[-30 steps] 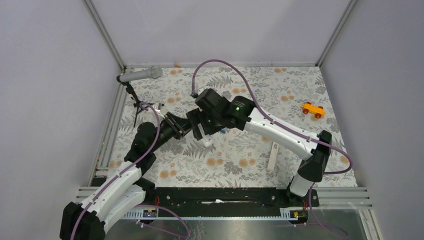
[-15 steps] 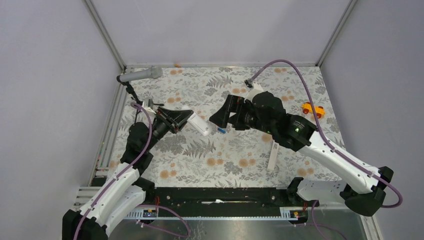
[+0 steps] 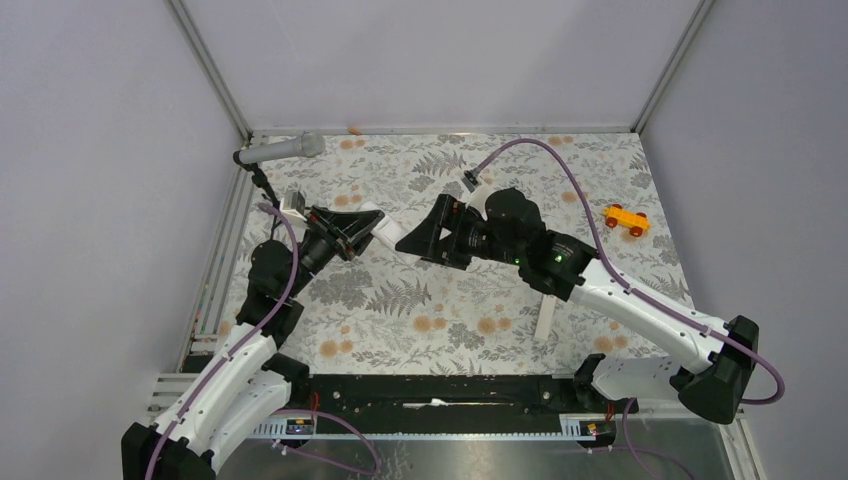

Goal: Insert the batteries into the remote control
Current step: Load the battery cover into the remote control.

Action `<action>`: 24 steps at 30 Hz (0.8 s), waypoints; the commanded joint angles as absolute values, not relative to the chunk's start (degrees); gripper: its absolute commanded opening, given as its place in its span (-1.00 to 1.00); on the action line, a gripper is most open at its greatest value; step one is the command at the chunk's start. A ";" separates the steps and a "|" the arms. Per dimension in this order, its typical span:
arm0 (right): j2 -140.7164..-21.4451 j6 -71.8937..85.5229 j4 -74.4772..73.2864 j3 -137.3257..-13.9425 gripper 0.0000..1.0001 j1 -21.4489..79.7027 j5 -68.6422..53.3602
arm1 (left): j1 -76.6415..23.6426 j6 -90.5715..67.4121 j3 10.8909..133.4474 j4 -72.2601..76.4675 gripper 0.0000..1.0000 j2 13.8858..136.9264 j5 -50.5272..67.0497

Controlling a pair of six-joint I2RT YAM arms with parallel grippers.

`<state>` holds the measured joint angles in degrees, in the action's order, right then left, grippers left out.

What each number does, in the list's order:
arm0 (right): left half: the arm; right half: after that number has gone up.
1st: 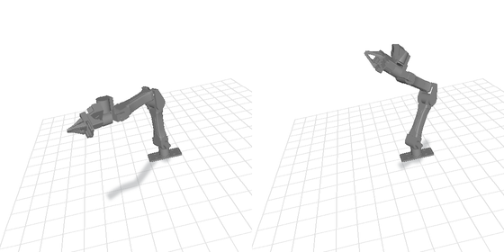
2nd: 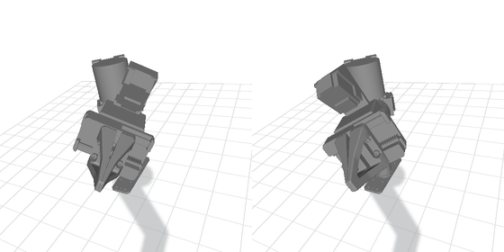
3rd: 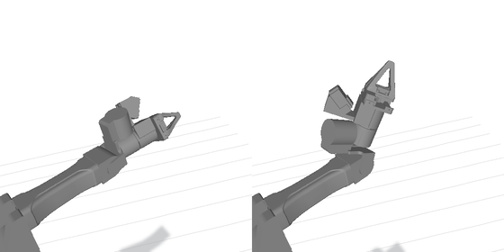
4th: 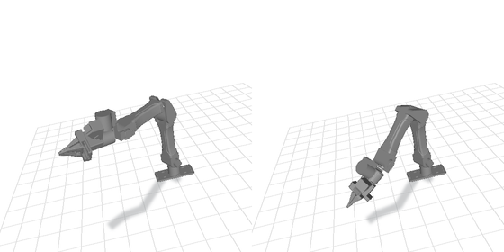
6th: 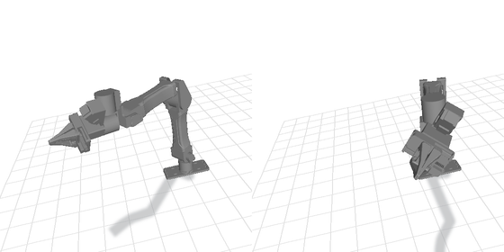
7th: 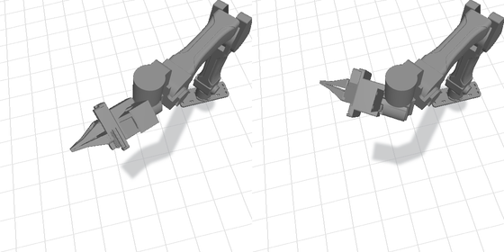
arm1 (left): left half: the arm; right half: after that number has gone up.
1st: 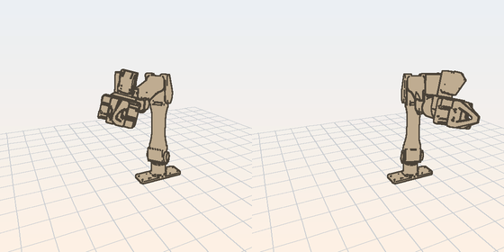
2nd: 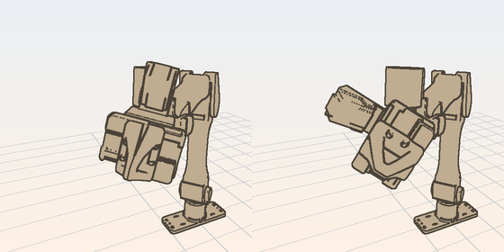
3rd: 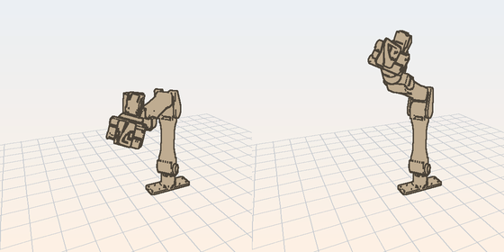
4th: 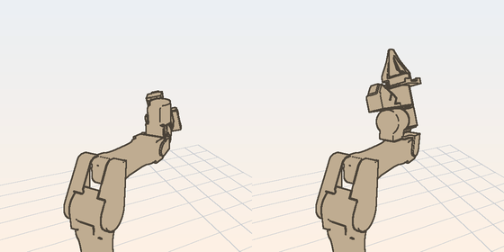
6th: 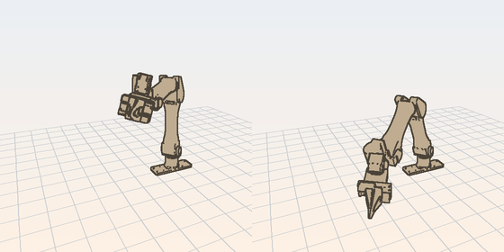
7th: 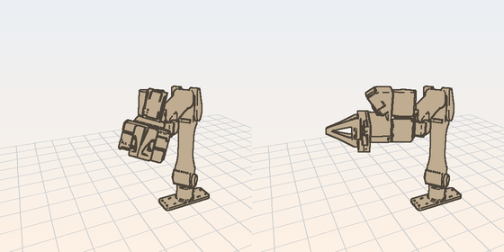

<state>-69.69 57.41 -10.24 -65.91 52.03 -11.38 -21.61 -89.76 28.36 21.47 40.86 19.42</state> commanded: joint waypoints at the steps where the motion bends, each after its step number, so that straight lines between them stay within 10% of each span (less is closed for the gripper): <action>1: -67.86 61.71 -2.85 -63.43 0.71 50.95 -15.05 | -21.36 -92.99 30.72 25.22 -1.00 40.13 20.74; 17: -68.85 66.29 1.79 -58.62 0.03 49.31 -18.24 | -21.36 -94.56 29.86 27.26 -1.00 38.78 21.26; 19: -68.90 66.42 3.01 -58.14 0.16 49.31 -18.99 | -21.36 -95.12 29.63 28.16 -1.00 38.99 21.52; 22: -68.54 66.43 5.55 -57.65 0.97 49.27 -19.85 | -21.36 -94.54 29.79 27.31 -1.00 38.89 21.46; 24: -67.24 66.21 8.68 -56.49 0.99 49.22 -19.25 | -21.36 -93.62 29.65 26.42 -1.00 38.48 21.25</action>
<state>-69.17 66.70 2.46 -57.80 49.74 -18.33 -21.61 -92.62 28.36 21.74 40.18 20.67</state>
